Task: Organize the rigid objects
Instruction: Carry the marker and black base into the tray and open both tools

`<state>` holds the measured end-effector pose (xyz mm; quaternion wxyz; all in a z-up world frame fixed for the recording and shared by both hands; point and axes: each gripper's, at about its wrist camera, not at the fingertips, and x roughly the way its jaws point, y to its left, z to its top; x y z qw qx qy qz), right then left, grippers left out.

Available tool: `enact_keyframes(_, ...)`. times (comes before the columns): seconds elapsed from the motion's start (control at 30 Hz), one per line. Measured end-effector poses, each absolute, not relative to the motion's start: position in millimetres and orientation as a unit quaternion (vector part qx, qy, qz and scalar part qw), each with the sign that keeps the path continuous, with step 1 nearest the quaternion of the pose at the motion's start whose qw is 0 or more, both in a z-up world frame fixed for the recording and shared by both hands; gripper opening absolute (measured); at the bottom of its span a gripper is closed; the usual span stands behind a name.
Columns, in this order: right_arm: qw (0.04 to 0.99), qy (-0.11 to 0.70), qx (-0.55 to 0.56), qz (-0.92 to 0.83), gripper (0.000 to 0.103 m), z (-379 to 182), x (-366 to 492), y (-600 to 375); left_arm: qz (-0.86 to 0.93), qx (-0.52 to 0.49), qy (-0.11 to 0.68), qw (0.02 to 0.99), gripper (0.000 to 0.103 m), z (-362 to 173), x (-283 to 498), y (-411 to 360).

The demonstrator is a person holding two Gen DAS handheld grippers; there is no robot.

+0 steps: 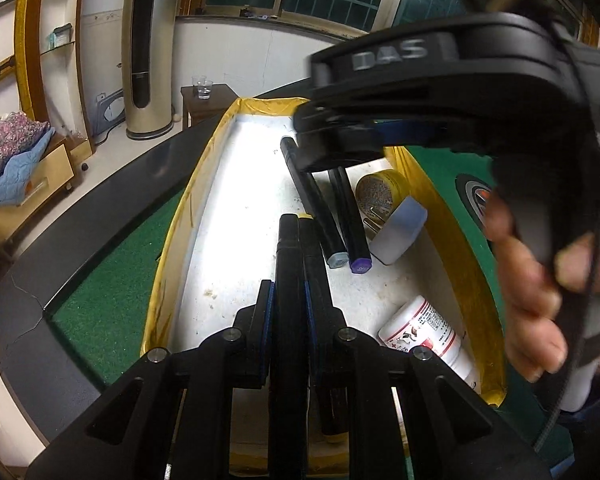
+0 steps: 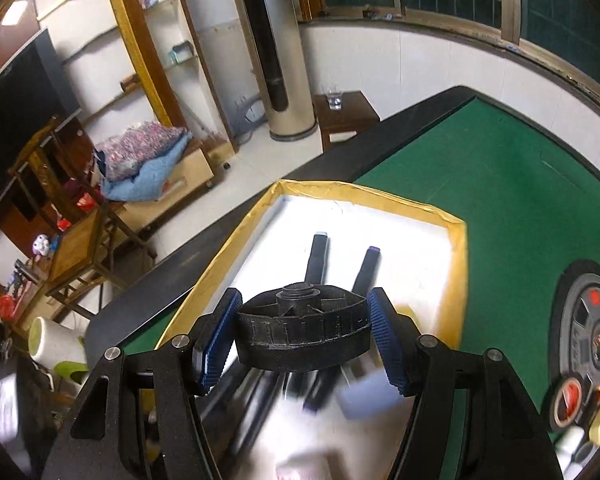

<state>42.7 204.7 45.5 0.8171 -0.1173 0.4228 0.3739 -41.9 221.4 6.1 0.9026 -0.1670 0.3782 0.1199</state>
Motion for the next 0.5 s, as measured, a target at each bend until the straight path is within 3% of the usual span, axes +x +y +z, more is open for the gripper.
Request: enact_keyframes(0.5,0.789,0.459,-0.098,0.396,0.060,32.7,55.8,212.8,0.116,-0.182,0.390,0.895,0.012,5.1,-39.6,227.9)
